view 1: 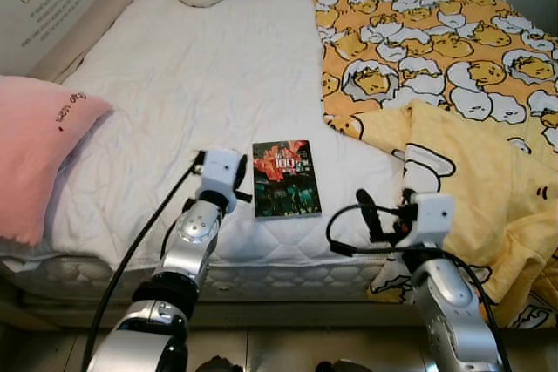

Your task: Clean up the room

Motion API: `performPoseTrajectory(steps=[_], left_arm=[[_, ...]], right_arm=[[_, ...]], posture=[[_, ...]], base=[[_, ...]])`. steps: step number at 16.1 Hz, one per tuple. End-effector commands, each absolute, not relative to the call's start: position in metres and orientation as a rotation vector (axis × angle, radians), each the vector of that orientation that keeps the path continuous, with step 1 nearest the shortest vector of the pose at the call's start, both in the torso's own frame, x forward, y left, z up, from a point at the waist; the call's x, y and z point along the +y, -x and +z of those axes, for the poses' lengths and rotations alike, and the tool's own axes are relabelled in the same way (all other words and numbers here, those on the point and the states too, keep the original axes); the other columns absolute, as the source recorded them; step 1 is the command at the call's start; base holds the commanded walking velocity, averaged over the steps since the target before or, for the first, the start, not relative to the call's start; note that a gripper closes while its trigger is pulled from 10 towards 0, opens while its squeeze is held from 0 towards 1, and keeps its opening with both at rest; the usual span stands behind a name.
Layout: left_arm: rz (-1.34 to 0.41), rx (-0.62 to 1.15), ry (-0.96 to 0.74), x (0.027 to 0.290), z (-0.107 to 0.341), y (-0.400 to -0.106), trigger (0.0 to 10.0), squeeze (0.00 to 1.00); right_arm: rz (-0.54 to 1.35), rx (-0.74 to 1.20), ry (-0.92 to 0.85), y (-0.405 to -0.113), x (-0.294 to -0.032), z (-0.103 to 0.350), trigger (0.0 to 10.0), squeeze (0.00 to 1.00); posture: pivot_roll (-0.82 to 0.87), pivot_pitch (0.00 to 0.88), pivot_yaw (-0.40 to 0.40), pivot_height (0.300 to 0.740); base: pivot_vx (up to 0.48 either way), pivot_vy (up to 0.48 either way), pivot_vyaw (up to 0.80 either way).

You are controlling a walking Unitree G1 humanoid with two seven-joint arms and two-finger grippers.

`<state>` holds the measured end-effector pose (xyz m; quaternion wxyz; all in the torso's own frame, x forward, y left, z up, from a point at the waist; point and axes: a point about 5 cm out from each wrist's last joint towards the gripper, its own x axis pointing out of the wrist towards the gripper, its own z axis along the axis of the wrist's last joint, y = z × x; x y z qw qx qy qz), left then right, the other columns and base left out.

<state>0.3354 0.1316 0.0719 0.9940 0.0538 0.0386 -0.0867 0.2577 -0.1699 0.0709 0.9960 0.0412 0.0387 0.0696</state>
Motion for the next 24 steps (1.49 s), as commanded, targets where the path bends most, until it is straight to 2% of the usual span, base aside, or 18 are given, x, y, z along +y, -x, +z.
performPoseTrajectory(steps=[1,2,4,6,9,10,14,17,22,23,24], left_arm=[[-0.112,0.105,-0.021,0.134,0.070,-0.336,10.0,1.00],[-0.045,0.134,0.046,0.138,0.061,-0.325,10.0,1.00],[-0.038,0.105,0.032,0.142,0.059,-0.309,10.0,1.00],[-0.144,-0.072,-0.085,0.138,0.088,-0.288,10.0,1.00],[-0.182,-0.107,-0.077,0.133,0.104,-0.268,10.0,1.00],[-0.148,-0.066,-0.027,0.134,0.104,-0.263,10.0,1.00],[-0.119,0.060,-0.022,0.140,0.089,-0.261,10.0,1.00],[-0.111,0.091,0.006,0.138,0.087,-0.264,10.0,1.00],[-0.097,0.094,0.018,0.140,0.084,-0.262,10.0,1.00],[-0.119,0.072,0.025,0.137,0.087,-0.267,10.0,0.00],[-0.111,0.076,0.021,0.136,0.089,-0.275,10.0,0.00]], right_arm=[[0.112,0.046,-0.056,-0.263,-0.171,0.077,10.0,0.00],[0.121,0.055,-0.037,-0.263,-0.167,0.079,10.0,0.00],[0.146,0.069,-0.033,-0.253,-0.162,0.078,10.0,0.00],[0.079,0.088,-0.067,-0.227,-0.174,0.074,10.0,0.00],[0.000,0.111,-0.070,-0.204,-0.195,0.065,10.0,0.00],[-0.037,0.132,-0.113,-0.200,-0.199,0.060,10.0,1.00],[0.015,0.136,-0.083,-0.208,-0.191,0.055,10.0,1.00],[0.086,0.114,-0.043,-0.216,-0.185,0.058,10.0,1.00],[0.099,0.122,-0.021,-0.221,-0.188,0.054,10.0,1.00],[0.106,0.130,-0.007,-0.225,-0.186,0.053,10.0,1.00],[0.124,0.119,0.026,-0.229,-0.183,0.055,10.0,0.51]], posture=[[-0.05,0.000,0.019,0.740],[-0.04,0.000,0.017,0.740],[-0.04,0.000,0.015,0.740],[-0.01,0.000,-0.010,0.740],[0.00,0.000,-0.014,0.740],[0.00,0.000,-0.013,0.740],[0.00,0.000,-0.005,0.740],[0.00,0.000,-0.007,0.740],[0.01,0.000,-0.023,0.740],[0.01,0.000,-0.026,0.740],[0.01,0.000,-0.027,0.740]], base=[[0.000,0.000,0.00],[0.000,0.000,0.00],[0.000,0.000,0.00],[0.000,0.000,0.00],[0.000,0.000,0.00],[0.000,0.000,0.00],[0.000,0.000,0.00],[0.000,0.000,0.00],[0.000,0.000,0.00],[0.000,0.000,0.00],[0.292,0.000,0.00]])
